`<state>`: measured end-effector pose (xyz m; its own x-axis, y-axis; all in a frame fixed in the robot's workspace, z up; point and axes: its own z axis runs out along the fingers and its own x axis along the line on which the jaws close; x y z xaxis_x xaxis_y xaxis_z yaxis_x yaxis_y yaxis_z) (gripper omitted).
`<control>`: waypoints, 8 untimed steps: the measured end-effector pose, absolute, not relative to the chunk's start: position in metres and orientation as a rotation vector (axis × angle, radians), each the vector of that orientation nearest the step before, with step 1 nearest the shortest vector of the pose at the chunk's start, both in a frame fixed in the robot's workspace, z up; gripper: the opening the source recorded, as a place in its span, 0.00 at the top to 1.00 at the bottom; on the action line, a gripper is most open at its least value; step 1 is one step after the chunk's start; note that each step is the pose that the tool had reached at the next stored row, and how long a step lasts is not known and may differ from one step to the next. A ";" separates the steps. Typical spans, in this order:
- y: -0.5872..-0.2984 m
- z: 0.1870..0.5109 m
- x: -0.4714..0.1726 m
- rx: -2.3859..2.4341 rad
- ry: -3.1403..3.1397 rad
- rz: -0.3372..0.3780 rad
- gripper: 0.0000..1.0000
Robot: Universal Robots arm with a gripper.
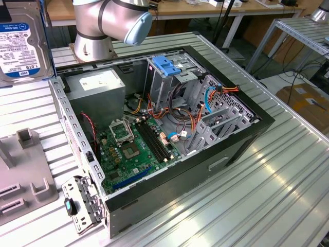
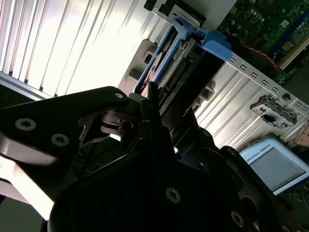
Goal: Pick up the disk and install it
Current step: 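Pick up the disk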
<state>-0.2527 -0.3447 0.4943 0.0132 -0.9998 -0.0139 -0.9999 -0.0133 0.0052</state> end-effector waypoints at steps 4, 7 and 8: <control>-0.345 0.494 -0.250 -2.232 2.202 0.021 0.65; -0.345 0.494 -0.248 -2.232 2.202 0.021 0.65; -0.345 0.494 -0.247 -2.232 2.202 0.021 0.65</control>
<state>-0.2474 -0.3447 0.4943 0.0132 -0.9998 -0.0139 -0.9999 -0.0133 0.0052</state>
